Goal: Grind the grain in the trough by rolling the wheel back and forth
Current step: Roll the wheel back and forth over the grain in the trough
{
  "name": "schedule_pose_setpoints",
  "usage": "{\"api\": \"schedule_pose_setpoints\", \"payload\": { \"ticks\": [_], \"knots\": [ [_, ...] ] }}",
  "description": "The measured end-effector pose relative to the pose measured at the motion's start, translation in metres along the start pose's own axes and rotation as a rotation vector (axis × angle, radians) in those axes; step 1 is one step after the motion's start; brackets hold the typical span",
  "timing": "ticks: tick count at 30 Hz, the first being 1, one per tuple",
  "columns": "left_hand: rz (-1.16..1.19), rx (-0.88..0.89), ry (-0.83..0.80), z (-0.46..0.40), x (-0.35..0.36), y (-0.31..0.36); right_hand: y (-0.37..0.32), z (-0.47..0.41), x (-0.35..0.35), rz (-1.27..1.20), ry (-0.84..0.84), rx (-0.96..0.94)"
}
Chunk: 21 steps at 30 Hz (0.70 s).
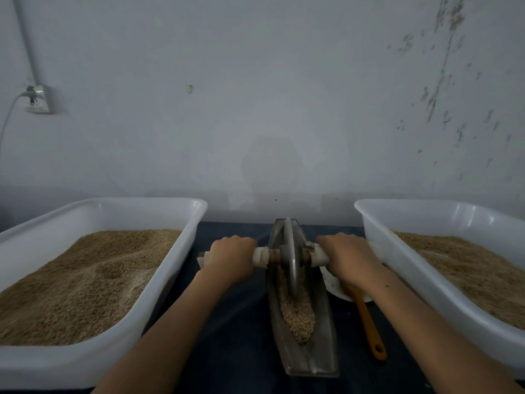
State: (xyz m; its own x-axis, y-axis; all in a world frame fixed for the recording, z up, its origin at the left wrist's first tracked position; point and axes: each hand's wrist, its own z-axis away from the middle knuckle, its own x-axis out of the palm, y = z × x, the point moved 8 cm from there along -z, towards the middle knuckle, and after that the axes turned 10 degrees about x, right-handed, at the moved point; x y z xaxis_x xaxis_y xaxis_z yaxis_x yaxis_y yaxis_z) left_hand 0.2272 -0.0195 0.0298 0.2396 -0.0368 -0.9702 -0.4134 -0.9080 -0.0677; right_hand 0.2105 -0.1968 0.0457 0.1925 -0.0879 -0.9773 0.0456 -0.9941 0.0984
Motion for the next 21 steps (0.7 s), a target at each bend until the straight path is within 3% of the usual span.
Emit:
{"api": "schedule_pose_setpoints", "payload": {
  "ticks": [5,12,15,21],
  "knots": [
    [-0.018,-0.006,0.048,0.001,-0.003,0.001,0.001,-0.001,0.002,-0.001,-0.006,0.008],
    [0.051,0.009,-0.258,0.002,0.007,0.003,0.008,0.004,0.014,-0.009,-0.342,0.027],
    [0.095,0.010,-0.328,0.004,0.010,0.003,0.008,0.006,0.017,-0.013,-0.412,0.028],
    [0.015,0.002,-0.206,0.001,0.004,0.004,0.010,0.000,0.019,-0.031,-0.344,0.029]
  ]
}}
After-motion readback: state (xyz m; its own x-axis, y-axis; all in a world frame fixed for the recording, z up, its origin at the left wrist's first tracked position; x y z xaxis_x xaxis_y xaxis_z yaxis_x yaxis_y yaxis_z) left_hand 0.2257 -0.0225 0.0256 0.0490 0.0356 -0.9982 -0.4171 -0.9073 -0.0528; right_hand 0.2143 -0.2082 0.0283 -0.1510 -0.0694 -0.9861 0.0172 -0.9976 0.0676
